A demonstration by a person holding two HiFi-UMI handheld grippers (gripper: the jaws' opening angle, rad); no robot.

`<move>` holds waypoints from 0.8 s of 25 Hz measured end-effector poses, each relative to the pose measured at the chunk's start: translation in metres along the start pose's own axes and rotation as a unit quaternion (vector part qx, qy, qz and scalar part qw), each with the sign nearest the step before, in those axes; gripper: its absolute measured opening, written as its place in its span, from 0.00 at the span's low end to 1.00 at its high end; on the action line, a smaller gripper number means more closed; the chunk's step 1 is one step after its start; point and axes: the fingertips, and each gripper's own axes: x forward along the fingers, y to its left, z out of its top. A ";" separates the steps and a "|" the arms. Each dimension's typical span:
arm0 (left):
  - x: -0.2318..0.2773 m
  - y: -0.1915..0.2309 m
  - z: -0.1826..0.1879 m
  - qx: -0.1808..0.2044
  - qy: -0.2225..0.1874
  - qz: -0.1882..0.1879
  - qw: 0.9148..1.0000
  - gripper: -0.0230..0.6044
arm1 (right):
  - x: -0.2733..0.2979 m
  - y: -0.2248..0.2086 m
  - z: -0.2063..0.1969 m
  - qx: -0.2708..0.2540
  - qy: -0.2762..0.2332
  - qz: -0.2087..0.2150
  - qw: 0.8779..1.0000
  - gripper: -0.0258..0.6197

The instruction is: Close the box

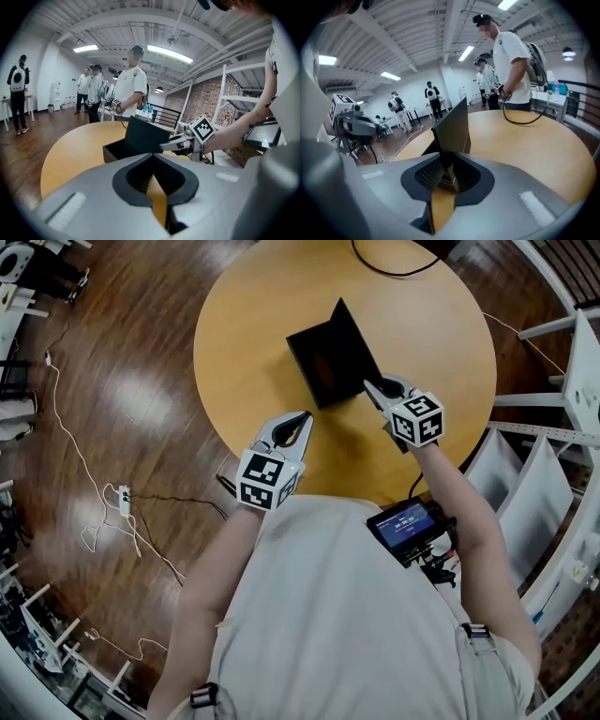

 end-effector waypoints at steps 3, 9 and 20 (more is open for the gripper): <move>-0.012 0.008 -0.004 -0.013 -0.012 0.005 1.000 0.04 | 0.002 0.023 0.006 -0.056 0.027 0.017 0.998 0.14; -0.030 0.025 -0.009 -0.031 -0.027 0.011 0.999 0.04 | 0.018 0.070 0.008 -0.133 0.077 0.073 0.985 0.25; -0.032 0.033 -0.004 -0.031 -0.034 0.016 0.999 0.04 | 0.022 0.099 0.015 -0.138 0.059 0.124 0.981 0.26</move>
